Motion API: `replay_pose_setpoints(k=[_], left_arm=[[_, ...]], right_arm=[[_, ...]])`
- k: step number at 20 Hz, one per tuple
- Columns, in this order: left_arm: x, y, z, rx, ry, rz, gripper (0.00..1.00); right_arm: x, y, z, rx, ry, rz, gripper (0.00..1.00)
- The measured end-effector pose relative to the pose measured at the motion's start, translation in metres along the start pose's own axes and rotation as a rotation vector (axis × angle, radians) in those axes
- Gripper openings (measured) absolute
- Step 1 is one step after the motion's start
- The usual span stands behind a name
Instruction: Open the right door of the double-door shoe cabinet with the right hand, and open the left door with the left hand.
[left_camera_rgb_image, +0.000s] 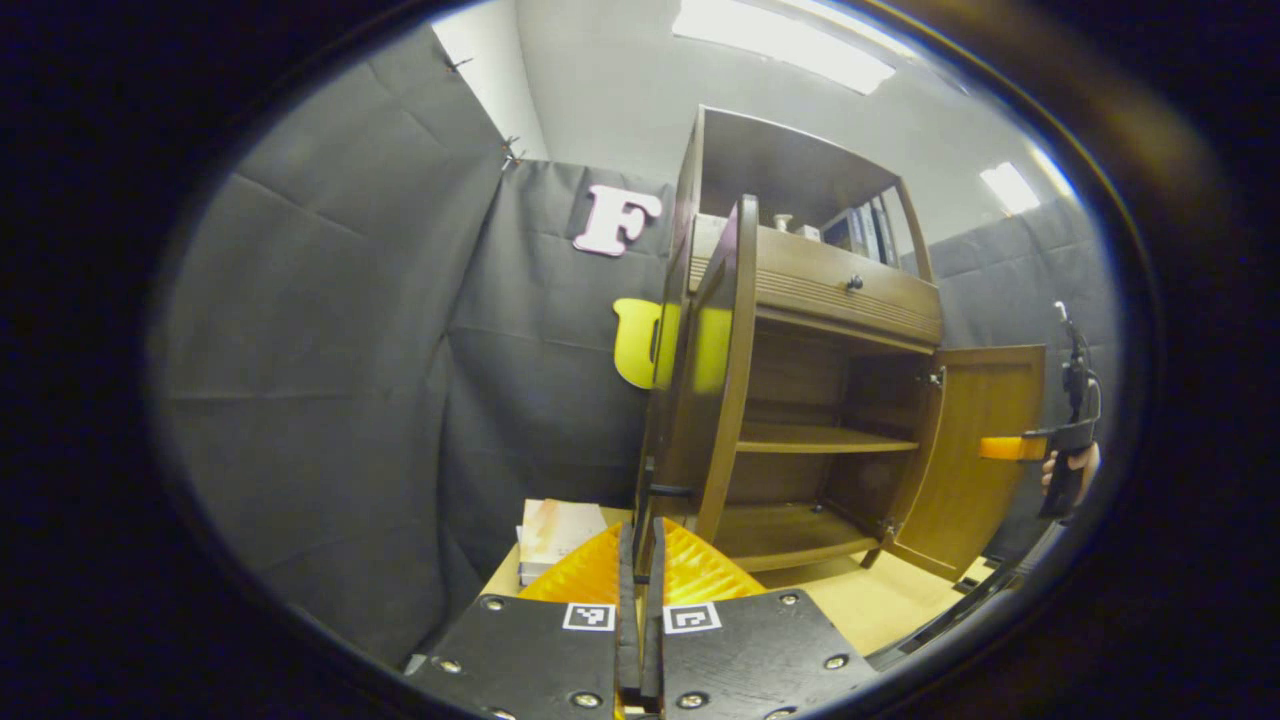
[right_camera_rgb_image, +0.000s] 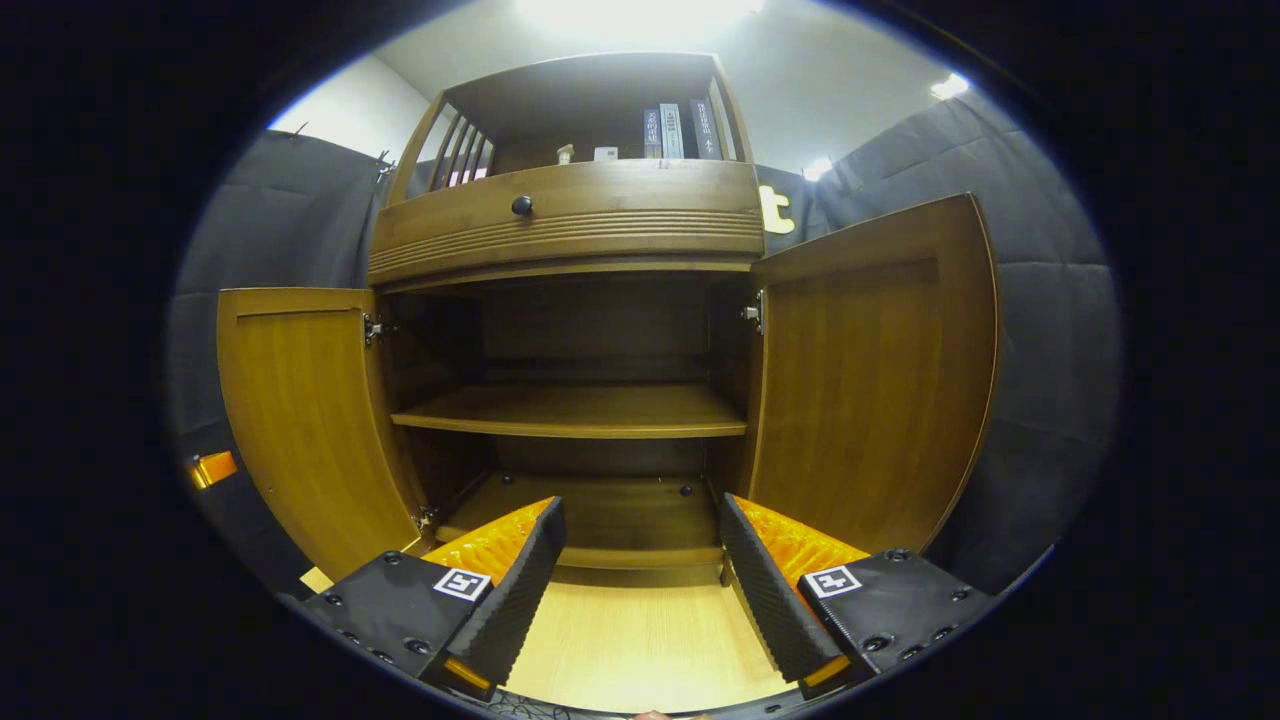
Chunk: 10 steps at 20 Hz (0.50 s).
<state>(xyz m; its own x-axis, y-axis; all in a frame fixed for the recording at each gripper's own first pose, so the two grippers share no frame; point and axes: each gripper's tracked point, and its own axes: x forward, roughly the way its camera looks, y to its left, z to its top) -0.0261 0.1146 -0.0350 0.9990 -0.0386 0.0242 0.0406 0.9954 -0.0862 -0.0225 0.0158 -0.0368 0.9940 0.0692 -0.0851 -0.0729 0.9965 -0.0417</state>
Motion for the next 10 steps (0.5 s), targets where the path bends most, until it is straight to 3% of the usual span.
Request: replay_pose_setpoints(k=[4,6,9,10], left_arm=[[-0.024,-0.030,0.031,-0.012,-0.043,0.083,0.04],[-0.033,-0.042,0.044,-0.012,-0.077,0.128,0.24],[-0.041,-0.061,0.042,-0.025,-0.087,0.221,0.96],[-0.044,-0.071,0.044,-0.025,-0.093,0.239,0.97]], right_arm=[[-0.003,-0.015,-0.001,-0.006,0.008,0.035,0.93],[-0.005,-0.021,-0.003,-0.015,0.010,0.065,0.93],[-0.008,-0.027,-0.010,-0.016,0.014,0.119,0.93],[-0.009,-0.030,-0.014,-0.019,0.022,0.128,0.93]])
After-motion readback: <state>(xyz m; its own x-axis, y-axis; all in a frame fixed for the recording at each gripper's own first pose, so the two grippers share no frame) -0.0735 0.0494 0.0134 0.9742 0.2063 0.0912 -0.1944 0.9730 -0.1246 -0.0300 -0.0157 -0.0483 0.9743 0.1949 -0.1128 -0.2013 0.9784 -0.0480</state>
